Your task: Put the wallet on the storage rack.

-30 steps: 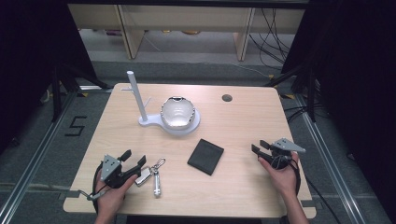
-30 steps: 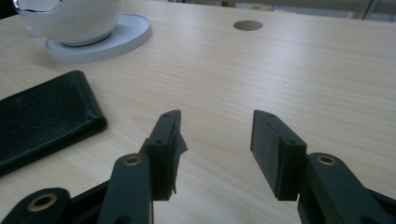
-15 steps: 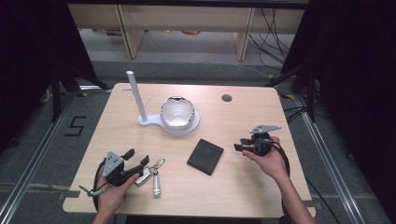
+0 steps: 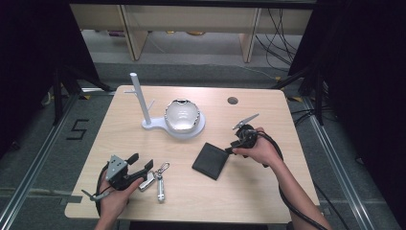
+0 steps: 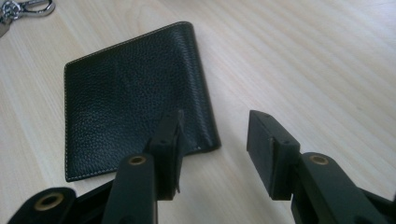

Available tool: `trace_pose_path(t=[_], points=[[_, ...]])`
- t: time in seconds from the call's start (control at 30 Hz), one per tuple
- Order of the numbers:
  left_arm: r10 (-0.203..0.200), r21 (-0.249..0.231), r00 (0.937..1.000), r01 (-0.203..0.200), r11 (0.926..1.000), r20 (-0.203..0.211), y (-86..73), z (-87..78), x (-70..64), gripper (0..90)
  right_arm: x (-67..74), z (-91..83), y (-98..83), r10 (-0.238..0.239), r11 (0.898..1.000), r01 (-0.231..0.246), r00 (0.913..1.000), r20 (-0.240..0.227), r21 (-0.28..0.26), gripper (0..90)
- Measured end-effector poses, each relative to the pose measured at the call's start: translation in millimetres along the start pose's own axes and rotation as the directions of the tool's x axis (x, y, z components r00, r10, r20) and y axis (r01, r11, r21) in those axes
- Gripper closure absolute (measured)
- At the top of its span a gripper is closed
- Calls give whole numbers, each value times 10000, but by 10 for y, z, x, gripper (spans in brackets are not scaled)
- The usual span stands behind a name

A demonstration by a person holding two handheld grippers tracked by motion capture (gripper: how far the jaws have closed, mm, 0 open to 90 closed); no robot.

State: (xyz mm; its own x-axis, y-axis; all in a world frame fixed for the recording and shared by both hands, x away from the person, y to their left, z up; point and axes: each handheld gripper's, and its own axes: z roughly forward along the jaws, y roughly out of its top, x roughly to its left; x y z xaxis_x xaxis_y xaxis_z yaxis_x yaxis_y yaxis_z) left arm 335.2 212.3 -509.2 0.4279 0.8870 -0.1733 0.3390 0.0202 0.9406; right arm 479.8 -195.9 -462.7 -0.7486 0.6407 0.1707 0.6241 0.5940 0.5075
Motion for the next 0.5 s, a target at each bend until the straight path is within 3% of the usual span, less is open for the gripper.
trace_pose_path(t=[0.1,0.33,0.4,0.5], points=[[34,-51,10000,-34,10000,29,-6,-1,20,329,20,88,110,-98,9989,107,9998,-200,461,558],[-14,23,10000,15,10000,-50,-22,2,28,329,43,184,202,-228,9965,257,9991,-367,790,555],[-13,-22,10000,13,10000,-52,-27,1,25,329,21,238,224,-566,9951,598,9975,-422,793,553],[-27,-21,10000,27,10000,-69,-28,-1,27,329,28,251,232,-418,9949,451,9984,-376,901,552]])
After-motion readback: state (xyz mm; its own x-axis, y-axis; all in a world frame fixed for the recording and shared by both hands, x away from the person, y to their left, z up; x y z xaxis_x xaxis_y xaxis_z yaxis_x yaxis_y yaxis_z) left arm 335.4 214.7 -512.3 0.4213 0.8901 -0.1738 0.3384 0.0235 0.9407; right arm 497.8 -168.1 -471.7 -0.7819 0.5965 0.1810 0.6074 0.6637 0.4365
